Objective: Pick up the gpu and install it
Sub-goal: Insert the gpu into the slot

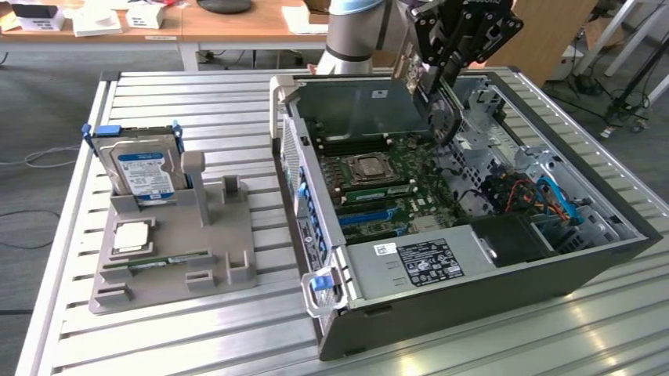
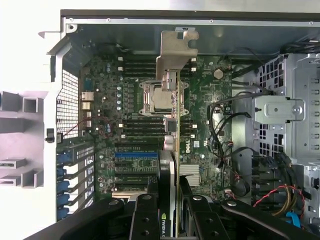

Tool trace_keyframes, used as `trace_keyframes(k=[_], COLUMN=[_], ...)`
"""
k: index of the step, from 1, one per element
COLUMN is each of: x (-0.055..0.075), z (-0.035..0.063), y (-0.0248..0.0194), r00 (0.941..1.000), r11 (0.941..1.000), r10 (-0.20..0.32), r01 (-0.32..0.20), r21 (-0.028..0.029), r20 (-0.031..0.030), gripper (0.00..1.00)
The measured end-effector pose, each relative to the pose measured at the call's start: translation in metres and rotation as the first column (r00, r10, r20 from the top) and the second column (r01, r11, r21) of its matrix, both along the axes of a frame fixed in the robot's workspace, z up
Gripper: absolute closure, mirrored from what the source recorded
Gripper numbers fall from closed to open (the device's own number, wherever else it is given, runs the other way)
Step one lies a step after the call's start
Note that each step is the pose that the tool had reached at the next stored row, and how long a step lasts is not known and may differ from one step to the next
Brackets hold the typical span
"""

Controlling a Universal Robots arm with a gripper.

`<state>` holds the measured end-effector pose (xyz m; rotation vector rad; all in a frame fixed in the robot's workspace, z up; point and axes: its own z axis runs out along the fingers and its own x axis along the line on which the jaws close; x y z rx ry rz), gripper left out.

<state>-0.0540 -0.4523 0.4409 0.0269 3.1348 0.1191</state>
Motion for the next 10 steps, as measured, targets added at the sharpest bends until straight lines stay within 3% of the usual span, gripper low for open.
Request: trace_keyframes(k=[10], x=[0.000], z=[-0.0169], y=[0.0000], r00=[1.0000], r11=[1.0000], r10=[0.000], r01=[0.000], r21=[0.0000], r20=[-0.0001], gripper=[0.73])
